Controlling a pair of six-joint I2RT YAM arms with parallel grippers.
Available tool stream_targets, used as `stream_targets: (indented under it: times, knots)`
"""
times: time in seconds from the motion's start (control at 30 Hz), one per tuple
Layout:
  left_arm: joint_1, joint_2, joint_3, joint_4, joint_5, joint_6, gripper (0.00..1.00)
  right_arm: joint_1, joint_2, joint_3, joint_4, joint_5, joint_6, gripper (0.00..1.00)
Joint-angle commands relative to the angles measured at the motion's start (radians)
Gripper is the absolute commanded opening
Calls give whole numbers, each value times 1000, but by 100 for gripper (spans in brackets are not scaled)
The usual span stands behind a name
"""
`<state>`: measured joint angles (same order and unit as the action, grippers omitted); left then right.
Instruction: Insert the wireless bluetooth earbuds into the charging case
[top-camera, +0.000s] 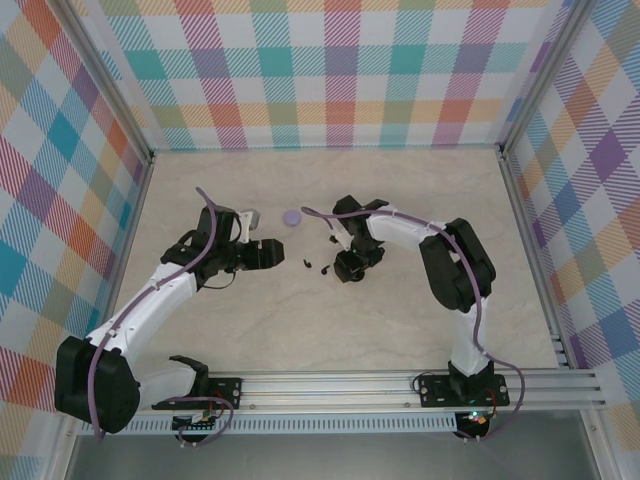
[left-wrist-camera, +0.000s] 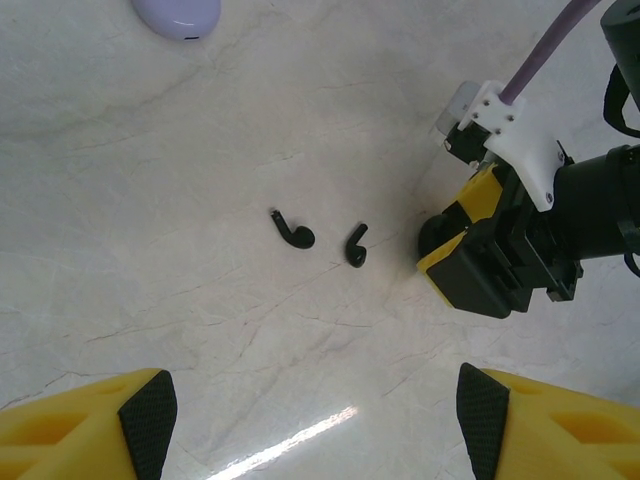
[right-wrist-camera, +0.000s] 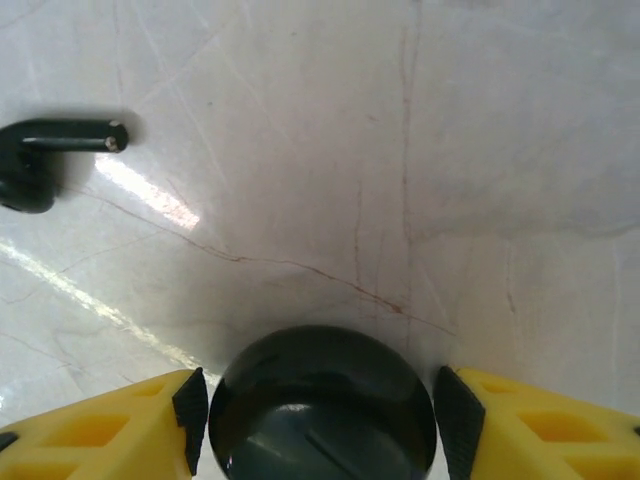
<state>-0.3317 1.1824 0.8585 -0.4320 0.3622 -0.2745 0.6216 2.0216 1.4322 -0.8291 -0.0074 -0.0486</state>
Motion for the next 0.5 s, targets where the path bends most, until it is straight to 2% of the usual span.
stream_targets:
  times: [0.0, 0.1, 0.3, 0.4, 0.47]
  knots:
    - [-4, 5, -18, 30, 36, -15, 76, -6, -54, -25, 25, 9, 35, 70]
    - [-11, 9, -27, 48, 54, -21, 76, -18, -121, -62, 65, -12, 84, 74]
    - [-49, 82, -28, 146, 126, -90, 74, -120, -278, -182, 148, -170, 245, 74]
    - [-100, 144, -17, 237, 129, -136, 72, -173, -316, -238, 168, -248, 294, 71]
    - [-133, 192, -7, 288, 129, -168, 71, -207, -320, -264, 175, -300, 327, 64]
